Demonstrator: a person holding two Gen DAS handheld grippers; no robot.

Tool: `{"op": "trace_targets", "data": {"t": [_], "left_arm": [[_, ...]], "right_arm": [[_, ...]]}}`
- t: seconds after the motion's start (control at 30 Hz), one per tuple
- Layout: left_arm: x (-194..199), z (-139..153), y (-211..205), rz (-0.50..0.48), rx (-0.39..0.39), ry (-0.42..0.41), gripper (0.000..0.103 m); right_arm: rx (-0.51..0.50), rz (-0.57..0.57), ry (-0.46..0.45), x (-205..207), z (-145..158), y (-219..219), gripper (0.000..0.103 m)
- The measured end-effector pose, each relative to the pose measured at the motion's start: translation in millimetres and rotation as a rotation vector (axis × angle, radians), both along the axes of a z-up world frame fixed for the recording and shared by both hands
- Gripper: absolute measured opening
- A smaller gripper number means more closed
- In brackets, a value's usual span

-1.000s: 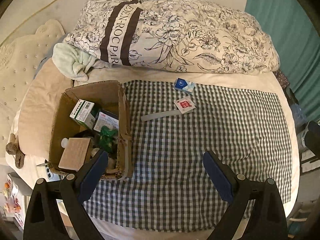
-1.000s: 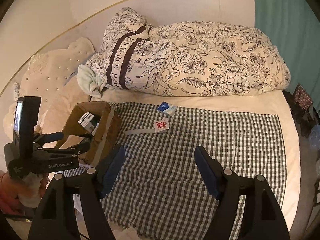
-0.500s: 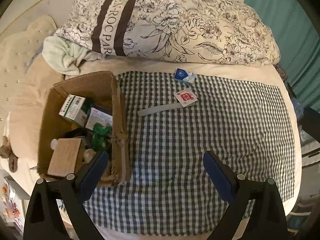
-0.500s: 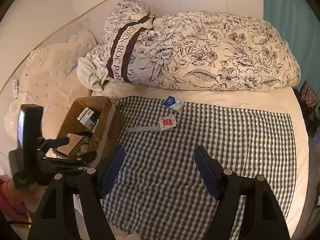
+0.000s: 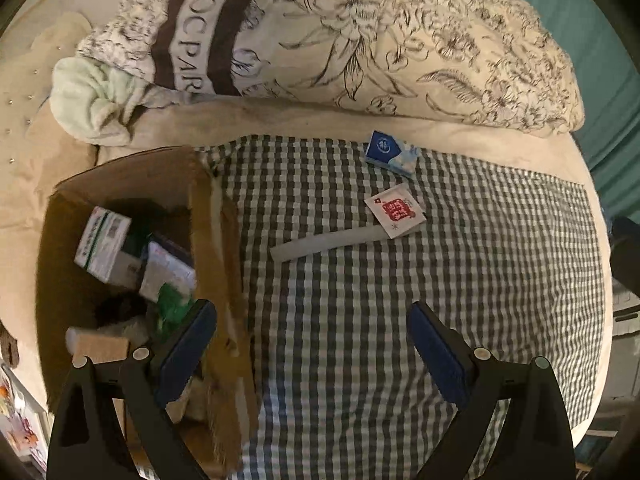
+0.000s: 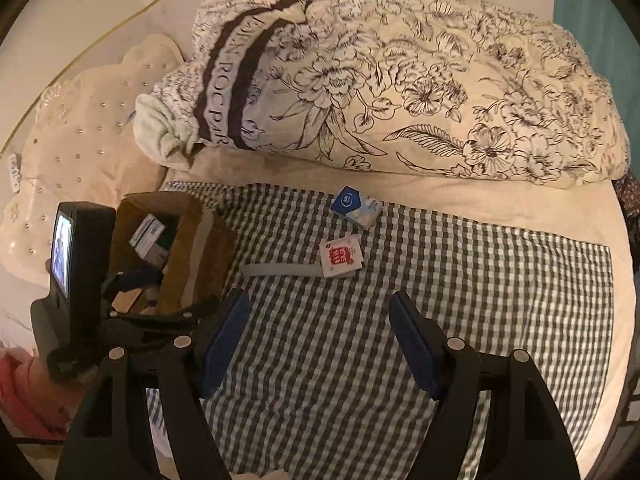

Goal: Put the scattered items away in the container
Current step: 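Grasp the white plastic strip with the left gripper while the right gripper grasps the red-and-white sachet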

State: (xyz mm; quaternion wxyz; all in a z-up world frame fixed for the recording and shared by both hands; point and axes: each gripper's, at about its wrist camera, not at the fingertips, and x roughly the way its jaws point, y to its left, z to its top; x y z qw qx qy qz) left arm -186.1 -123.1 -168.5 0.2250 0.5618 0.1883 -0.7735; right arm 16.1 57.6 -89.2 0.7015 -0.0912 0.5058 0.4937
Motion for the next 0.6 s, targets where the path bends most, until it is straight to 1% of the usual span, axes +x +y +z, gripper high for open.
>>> {"op": "trace_targets", "data": {"t": [0.23, 0.33, 0.43, 0.6], "left_arm": [[-40.7, -46.6, -3.4, -0.037, 0.03, -0.048, 0.098], [-56.5, -66.5, -5.4, -0.054, 0.047, -0.053, 0.098], [-69.8, -88.4, -10.1, -0.069, 0.046, -0.081, 0.098], [-79.6, -117.6, -26.3, -0.051, 0.028, -0.134, 0.098]], "right_arm": [[-0.069, 0.001, 0.054, 28.2, -49.3, 47.3, 0.072], [-0.095, 0.006, 0.08, 39.0, -72.7, 63.3, 0.072], [-0.12, 0.018, 0.099, 47.7, -96.5, 79.6, 0.072], [-0.158, 0.043, 0.14, 55.6, -134.0, 104.3, 0.072]]}}
